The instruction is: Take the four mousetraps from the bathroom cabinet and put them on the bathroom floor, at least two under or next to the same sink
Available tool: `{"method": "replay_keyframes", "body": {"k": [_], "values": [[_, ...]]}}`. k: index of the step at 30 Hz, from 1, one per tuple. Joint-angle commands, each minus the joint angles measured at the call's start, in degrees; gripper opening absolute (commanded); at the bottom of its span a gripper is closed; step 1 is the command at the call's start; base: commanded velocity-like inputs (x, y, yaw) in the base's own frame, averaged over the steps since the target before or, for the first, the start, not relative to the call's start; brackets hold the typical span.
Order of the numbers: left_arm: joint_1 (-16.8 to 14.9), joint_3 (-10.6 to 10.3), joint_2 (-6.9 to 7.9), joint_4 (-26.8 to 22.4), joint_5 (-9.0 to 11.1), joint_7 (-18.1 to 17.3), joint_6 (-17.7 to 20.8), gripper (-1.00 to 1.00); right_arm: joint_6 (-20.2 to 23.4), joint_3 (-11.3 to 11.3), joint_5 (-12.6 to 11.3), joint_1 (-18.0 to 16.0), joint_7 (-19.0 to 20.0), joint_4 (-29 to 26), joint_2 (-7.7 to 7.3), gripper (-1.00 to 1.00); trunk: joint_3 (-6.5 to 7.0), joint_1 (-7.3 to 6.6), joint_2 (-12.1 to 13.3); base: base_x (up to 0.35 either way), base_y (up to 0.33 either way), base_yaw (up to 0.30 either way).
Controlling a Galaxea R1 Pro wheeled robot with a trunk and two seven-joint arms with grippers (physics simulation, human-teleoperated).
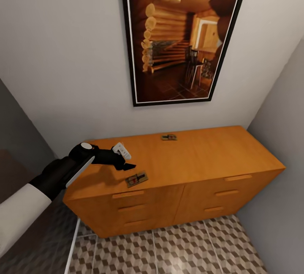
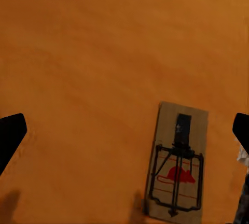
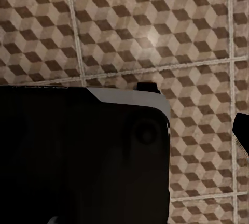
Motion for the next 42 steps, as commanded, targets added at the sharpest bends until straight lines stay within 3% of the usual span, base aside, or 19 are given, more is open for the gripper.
{"method": "replay_keyframes", "body": {"k": [1, 8, 12, 13, 18, 42], "values": [[-0.1, -0.1, 0.05, 0.0, 0.4, 0.1, 0.4, 1.00, -0.2, 0.5, -0.5, 0.0, -0.1, 0.0, 0.02, 1.00, -0.10, 0.06, -0.1, 0.311, 0.000, 0.000], [-0.1, -1.2, 0.04, 0.7, 0.4, 0.1, 0.4, 1.00, -0.2, 0.5, -0.5, 0.0, -0.1, 0.1, 0.02, 1.00, -0.10, 0.06, -0.1, 0.221, 0.000, 0.000], [-0.1, -4.0, 0.04, 0.8, 0.4, 0.2, 0.4, 1.00, -0.2, 0.5, -0.5, 0.0, -0.1, 0.1, 0.02, 1.00, -0.10, 0.06, -0.1, 0.063, 0.000, 0.000], [-0.1, -5.5, 0.04, 0.9, 0.4, 0.2, 0.4, 1.00, -0.2, 0.5, -0.5, 0.0, -0.1, 0.1, 0.02, 1.00, -0.10, 0.06, -0.1, 0.028, 0.000, 0.000], [-0.1, -7.8, 0.05, 1.6, 0.4, 0.3, 0.3, 1.00, -0.2, 0.5, -0.6, 0.0, -0.1, 0.1, 0.02, 1.00, -0.10, 0.06, -0.1, 0.015, 0.000, 0.000], [-0.1, -8.9, 0.03, 3.0, 0.5, 0.1, 0.3, 1.00, -0.1, 0.5, -0.5, 0.0, -0.1, 0.1, 0.02, 1.00, -0.10, 0.06, -0.1, 0.001, 0.000, 0.000]]}}
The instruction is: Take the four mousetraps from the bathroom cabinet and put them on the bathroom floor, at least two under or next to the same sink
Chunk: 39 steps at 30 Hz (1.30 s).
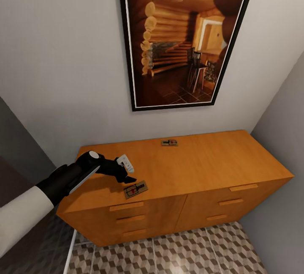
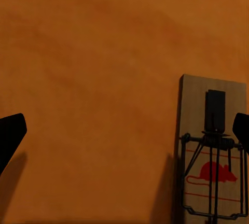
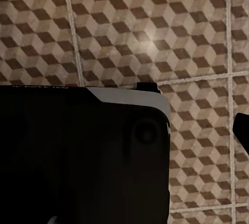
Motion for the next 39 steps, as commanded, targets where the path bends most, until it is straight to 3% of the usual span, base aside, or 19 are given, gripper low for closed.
{"method": "replay_keyframes", "body": {"k": [1, 17, 32, 35, 39], "values": [[-0.1, -0.1, 0.02, 0.0, 0.5, 0.1, 0.4, 1.00, -0.2, 0.5, -0.5, 0.0, -0.1, 0.0, 0.02, 1.00, -0.11, 0.03, -0.1, 0.000, 0.000, 0.000], [-0.1, -0.3, -2.09, 1.1, 0.5, 0.1, 0.4, 1.00, -0.2, 0.5, -0.5, 0.0, -0.1, 0.1, 0.02, 1.00, -0.11, 0.03, -0.1, 0.000, 0.000, 0.000], [-0.1, -3.5, -5.29, 4.8, 0.4, 0.2, 0.4, 1.00, -0.3, 0.5, -0.5, 0.0, -0.1, 0.0, 0.02, 1.00, -0.11, 0.03, -0.1, 0.000, 0.000, 0.000], [-0.1, -5.5, -5.86, 5.1, 0.3, 0.3, 0.4, 1.00, -0.3, 0.5, -0.5, 0.0, -0.1, 0.0, 0.02, 1.00, -0.11, 0.03, -0.1, 0.000, 0.000, 0.000], [-0.1, -6.4, -6.01, 5.1, 0.3, 0.3, 0.4, 1.00, -0.2, 0.5, -0.5, 0.0, -0.1, 0.0, -0.03, 1.00, -0.11, 0.03, -0.1, 0.000, 0.000, 0.000]]}}
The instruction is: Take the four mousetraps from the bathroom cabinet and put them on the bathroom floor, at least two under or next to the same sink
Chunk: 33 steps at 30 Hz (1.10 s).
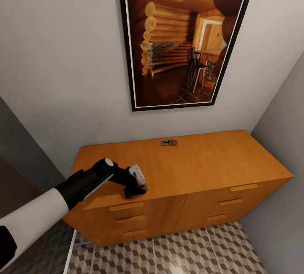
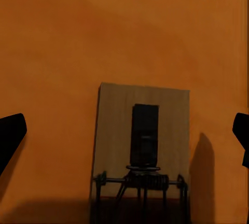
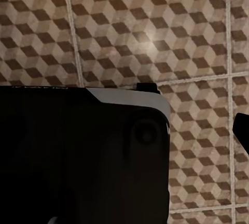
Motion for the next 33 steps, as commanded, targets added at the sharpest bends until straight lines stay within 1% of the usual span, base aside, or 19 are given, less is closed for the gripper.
{"method": "replay_keyframes", "body": {"k": [1, 9, 26, 33], "values": [[-0.1, -0.2, 0.03, -0.1, 0.5, 0.1, 0.4, 1.00, -0.2, 0.5, -0.5, 0.0, -0.1, 0.1, 0.01, 1.00, -0.11, 0.03, -0.1, 0.000, 0.000, 0.000], [-0.1, -0.6, 0.00, 0.0, 0.4, 0.1, 0.4, 1.00, -0.2, 0.5, -0.5, 0.0, -0.1, 0.1, 0.02, 1.00, -0.11, 0.03, -0.1, 0.000, 0.000, 0.000], [-0.1, -0.7, 0.06, 0.1, 0.4, 0.2, 0.5, 1.00, -0.2, 0.5, -0.5, 0.0, -0.1, 0.1, -0.02, 1.00, -0.11, 0.03, -0.1, 0.000, 0.000, 0.000], [-0.1, -0.7, 0.06, 0.9, 0.3, 0.2, 0.5, 1.00, -0.2, 0.5, -0.5, 0.0, -0.1, 0.1, -0.02, 1.00, -0.11, 0.03, -0.1, 0.000, 0.000, 0.000]]}}
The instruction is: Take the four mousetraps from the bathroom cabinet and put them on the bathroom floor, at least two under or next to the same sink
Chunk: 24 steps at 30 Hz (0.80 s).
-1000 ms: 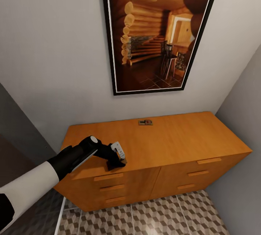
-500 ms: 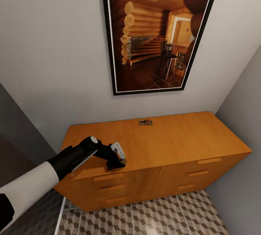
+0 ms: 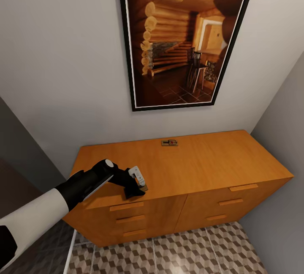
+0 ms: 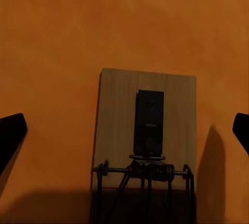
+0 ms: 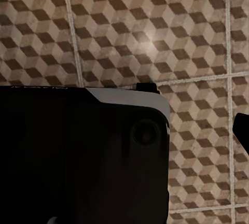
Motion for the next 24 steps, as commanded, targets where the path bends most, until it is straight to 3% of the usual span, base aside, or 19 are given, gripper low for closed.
{"method": "replay_keyframes", "body": {"k": [1, 18, 24], "values": [[-0.1, -0.2, 0.05, 0.1, 0.4, 0.1, 0.4, 1.00, -0.2, 0.5, -0.5, 0.0, -0.1, 0.1, 0.02, 1.00, -0.11, 0.03, -0.1, 0.000, 0.000, 0.000], [-0.1, -1.2, 0.05, 1.1, -0.2, 0.2, 0.4, 1.00, -0.2, 0.5, -0.6, 0.0, -0.1, 0.1, 0.02, 1.00, -0.11, 0.03, -0.1, 0.000, 0.000, 0.000], [-0.1, -2.5, 0.05, 2.4, -0.3, 0.2, 0.3, 1.00, -0.2, 0.5, -0.5, 0.0, -0.1, 0.1, 0.02, 1.00, -0.11, 0.03, -0.1, 0.000, 0.000, 0.000]]}}
